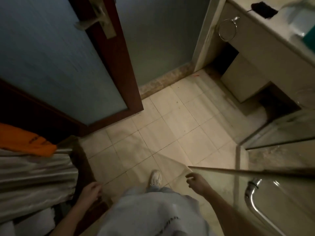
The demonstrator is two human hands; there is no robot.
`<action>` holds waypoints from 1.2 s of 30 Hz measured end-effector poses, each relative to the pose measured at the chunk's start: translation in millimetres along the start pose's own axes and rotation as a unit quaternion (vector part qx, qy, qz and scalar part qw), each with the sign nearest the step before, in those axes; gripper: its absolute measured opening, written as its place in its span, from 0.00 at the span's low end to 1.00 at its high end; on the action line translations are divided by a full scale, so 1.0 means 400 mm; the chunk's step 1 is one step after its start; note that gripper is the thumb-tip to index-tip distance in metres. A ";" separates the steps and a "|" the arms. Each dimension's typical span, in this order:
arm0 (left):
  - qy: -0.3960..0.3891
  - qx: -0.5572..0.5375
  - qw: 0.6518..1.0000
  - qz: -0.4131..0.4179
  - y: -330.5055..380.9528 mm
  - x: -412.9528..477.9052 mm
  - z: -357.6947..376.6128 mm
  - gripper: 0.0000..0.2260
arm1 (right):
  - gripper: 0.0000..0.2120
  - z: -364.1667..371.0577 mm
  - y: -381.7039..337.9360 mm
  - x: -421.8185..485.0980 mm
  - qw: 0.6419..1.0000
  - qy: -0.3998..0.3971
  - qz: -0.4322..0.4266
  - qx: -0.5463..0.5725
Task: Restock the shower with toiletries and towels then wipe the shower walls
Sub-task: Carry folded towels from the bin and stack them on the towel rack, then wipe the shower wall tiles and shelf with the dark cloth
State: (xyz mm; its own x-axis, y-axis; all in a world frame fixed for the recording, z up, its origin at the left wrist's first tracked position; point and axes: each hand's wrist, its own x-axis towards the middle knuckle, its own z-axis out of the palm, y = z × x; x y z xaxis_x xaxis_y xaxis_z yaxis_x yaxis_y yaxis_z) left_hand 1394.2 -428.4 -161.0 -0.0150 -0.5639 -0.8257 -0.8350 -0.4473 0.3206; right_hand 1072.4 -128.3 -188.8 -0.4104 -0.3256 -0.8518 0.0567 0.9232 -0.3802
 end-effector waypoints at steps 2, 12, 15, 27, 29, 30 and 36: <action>0.001 0.003 1.000 0.012 0.073 0.034 -0.003 0.11 | 0.15 -0.066 -0.112 0.042 1.000 0.011 -0.029 0.001; -0.048 0.026 0.998 0.007 0.490 0.229 0.043 0.13 | 0.13 -0.390 -0.326 0.232 0.992 0.107 -0.013 0.059; -0.055 0.017 0.998 -0.001 0.670 0.310 0.060 0.12 | 0.11 -0.453 -0.289 0.279 0.986 0.123 0.055 0.097; -0.175 0.178 0.940 0.233 1.650 0.352 0.405 0.08 | 0.10 -0.608 -0.289 0.386 0.925 0.164 0.200 0.278; -0.197 0.219 0.917 0.270 1.764 0.336 0.470 0.08 | 0.08 -0.649 -0.310 0.421 0.916 0.165 0.207 0.301; -0.208 0.238 0.907 0.280 1.807 0.333 0.502 0.08 | 0.09 -0.670 -0.318 0.442 0.914 0.164 0.208 0.309; -0.222 0.314 0.881 0.274 1.971 0.338 0.663 0.07 | 0.09 -0.874 -0.316 0.581 0.901 0.168 0.198 0.349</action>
State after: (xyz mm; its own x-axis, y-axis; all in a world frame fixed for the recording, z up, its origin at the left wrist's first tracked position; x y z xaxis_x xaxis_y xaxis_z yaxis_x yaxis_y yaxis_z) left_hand 588.1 -672.9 -142.9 -0.6080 -0.1861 -0.7718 -0.7731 0.3599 0.5223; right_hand 651.6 -249.1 -212.8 -0.4779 0.1880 -0.8581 0.7686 0.5624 -0.3048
